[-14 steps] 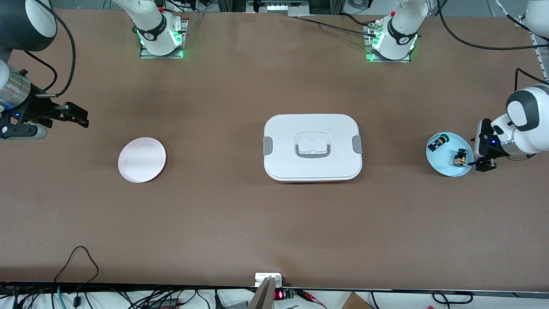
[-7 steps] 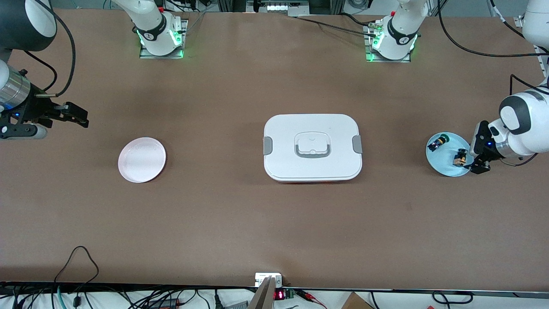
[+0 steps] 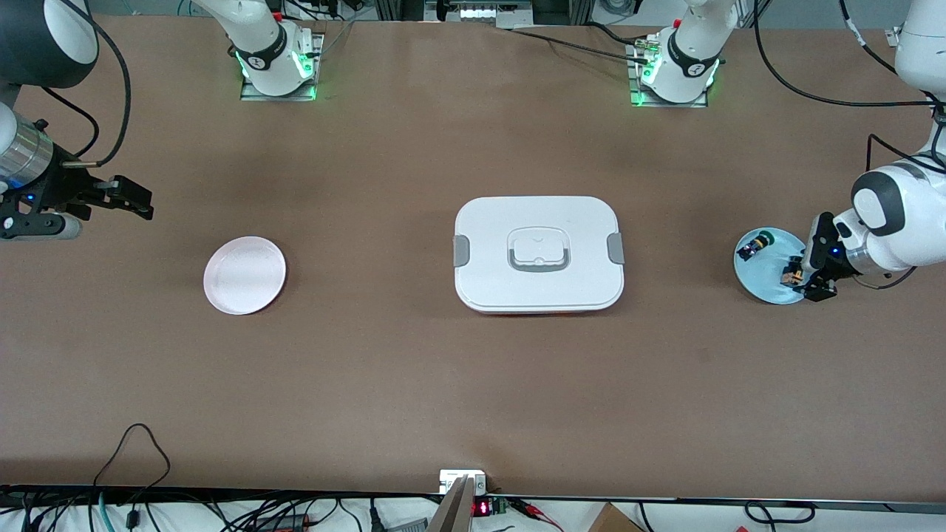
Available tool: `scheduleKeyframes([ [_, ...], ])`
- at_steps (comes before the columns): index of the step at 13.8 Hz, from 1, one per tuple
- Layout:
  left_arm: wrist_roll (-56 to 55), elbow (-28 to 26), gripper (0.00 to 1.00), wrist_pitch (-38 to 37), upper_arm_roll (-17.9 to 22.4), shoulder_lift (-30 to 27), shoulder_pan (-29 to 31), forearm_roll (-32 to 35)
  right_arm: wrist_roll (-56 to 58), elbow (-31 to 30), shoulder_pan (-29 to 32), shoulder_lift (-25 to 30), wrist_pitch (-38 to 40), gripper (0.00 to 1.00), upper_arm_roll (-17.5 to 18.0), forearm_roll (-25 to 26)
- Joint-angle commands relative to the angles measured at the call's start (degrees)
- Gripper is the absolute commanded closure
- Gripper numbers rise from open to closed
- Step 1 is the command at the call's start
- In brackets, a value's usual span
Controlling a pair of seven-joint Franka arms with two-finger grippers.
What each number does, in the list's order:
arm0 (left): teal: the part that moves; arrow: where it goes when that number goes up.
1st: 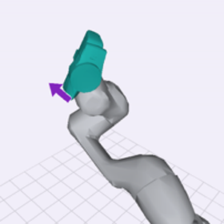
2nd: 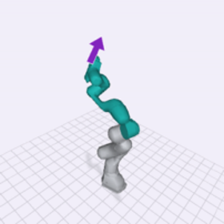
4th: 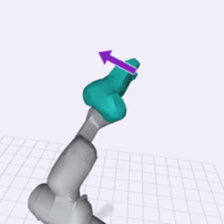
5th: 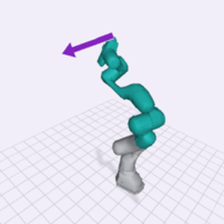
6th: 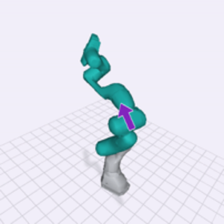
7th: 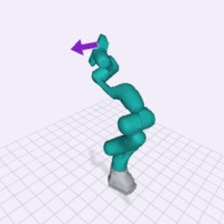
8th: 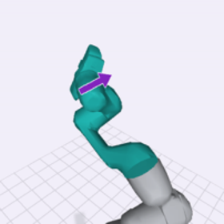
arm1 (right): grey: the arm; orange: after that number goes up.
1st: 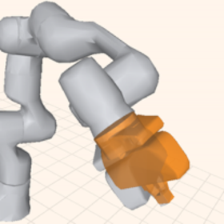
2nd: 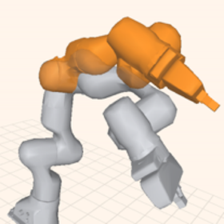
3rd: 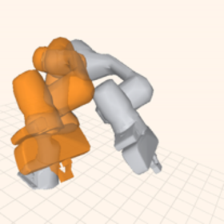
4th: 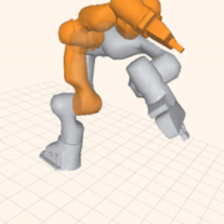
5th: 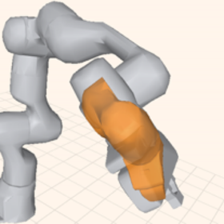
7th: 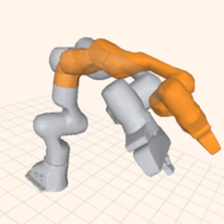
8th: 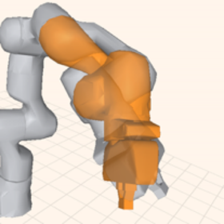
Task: Transfer orange switch to right arm and place
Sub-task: 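Lower the left gripper and grasp the orange switch in the dish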
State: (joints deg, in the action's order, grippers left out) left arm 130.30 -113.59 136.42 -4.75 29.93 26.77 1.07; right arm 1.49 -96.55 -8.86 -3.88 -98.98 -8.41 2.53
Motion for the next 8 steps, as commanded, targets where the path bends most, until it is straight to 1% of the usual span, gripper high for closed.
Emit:
scheduleKeyframes([
  [1,2.0,-0.7,0.0,1.8,-0.6,0.5,0.7,-1.7,1.0,0.5,-0.8,0.8,1.5,0.0,-0.8,-0.6],
  [2,2.0,-0.8,0.01,2.2,-0.6,0.5,0.7,-1.7,0.8,0.6,-0.7,0.8,1.5,0.0,-1.0,-0.7],
  [3,2.1,-0.8,0.06,2.2,-0.6,0.5,0.7,-1.7,1.3,0.6,-0.5,0.8,1.5,0.0,-1.1,-0.9],
  [4,2.1,-0.8,0.17,2.2,-0.7,0.5,0.6,-1.7,1.4,0.6,-0.5,0.7,1.6,0.0,-1.2,-0.9],
  [6,2.1,-0.8,0.48,2.2,-0.7,0.5,0.6,-1.7,1.3,0.5,-0.5,0.5,2.4,0.0,-1.3,-1.0],
  [7,2.1,-0.8,0.61,2.2,-0.7,0.5,0.7,-1.7,1.3,0.5,-0.5,0.5,2.5,0.0,-1.2,-1.2],
  [8,2.1,-0.8,0.78,2.1,-0.8,0.4,0.7,-1.7,1.3,0.5,-0.7,0.5,2.5,0.0,-1.1,-1.5],
])
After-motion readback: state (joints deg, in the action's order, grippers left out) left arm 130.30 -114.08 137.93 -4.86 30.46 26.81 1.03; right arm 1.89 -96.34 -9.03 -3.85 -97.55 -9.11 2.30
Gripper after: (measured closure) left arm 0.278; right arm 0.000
